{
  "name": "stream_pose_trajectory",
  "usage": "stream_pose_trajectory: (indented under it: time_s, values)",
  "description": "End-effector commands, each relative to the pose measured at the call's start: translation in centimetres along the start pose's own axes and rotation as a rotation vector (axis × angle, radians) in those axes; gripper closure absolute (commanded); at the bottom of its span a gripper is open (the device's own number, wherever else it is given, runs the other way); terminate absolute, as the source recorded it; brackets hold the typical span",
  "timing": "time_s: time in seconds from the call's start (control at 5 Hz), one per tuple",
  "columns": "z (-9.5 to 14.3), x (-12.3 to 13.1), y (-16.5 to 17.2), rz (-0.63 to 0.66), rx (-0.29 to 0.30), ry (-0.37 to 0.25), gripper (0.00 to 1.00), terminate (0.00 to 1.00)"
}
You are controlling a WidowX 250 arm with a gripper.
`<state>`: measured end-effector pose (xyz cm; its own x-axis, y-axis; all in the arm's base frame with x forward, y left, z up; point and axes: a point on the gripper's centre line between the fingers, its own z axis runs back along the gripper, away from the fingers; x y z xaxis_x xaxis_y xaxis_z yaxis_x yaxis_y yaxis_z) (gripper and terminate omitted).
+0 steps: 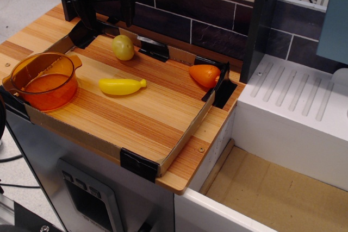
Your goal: Put potato in pot
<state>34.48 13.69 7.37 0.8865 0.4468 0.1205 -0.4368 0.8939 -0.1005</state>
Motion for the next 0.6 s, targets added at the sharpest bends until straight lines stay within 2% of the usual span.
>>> stream_pose_trajectory:
  time_s: [0.0, 0.4]
  values:
    - [-0.8, 2.4, 0.1, -0.002, 0.039, -0.059, 0.00, 0.00]
    - [-2.9, 2.7, -0.1, -0.009, 0.079, -0.079, 0.00, 0.00]
